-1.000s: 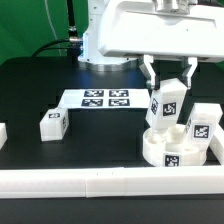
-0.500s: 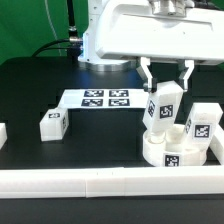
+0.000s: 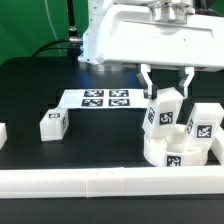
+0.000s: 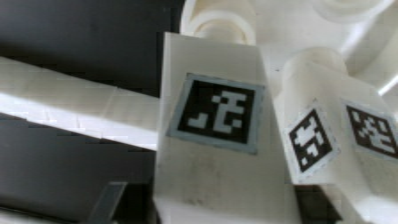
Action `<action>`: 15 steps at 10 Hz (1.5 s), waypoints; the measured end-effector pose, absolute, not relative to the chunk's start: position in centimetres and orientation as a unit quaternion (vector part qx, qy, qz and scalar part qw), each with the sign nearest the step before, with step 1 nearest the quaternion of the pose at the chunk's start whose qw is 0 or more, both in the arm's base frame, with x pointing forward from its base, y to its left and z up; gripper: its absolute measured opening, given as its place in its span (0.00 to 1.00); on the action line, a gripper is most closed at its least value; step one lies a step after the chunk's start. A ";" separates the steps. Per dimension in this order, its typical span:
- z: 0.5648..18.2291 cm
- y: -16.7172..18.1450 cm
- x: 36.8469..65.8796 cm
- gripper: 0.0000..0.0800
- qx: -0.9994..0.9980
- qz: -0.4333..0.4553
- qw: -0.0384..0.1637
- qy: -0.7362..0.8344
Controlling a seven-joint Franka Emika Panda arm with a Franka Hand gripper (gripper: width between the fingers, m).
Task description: Assemble stool
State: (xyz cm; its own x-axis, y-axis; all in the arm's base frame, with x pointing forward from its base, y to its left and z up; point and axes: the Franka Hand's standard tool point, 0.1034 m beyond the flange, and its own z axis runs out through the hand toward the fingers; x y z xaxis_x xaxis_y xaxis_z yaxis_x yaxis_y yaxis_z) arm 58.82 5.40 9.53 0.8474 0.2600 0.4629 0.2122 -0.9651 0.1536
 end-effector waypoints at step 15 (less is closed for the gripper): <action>11.3 3.9 59.2 0.81 0.960 0.243 0.049 0.128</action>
Offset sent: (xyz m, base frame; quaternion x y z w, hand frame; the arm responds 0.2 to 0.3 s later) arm -0.0123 0.0069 -0.0204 0.0492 0.0377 0.0642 0.9960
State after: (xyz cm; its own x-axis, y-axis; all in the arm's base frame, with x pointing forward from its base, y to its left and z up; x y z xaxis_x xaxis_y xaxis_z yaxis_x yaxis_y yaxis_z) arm 59.15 3.87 11.32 0.8488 0.2696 0.4548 0.2216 -0.9624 0.1569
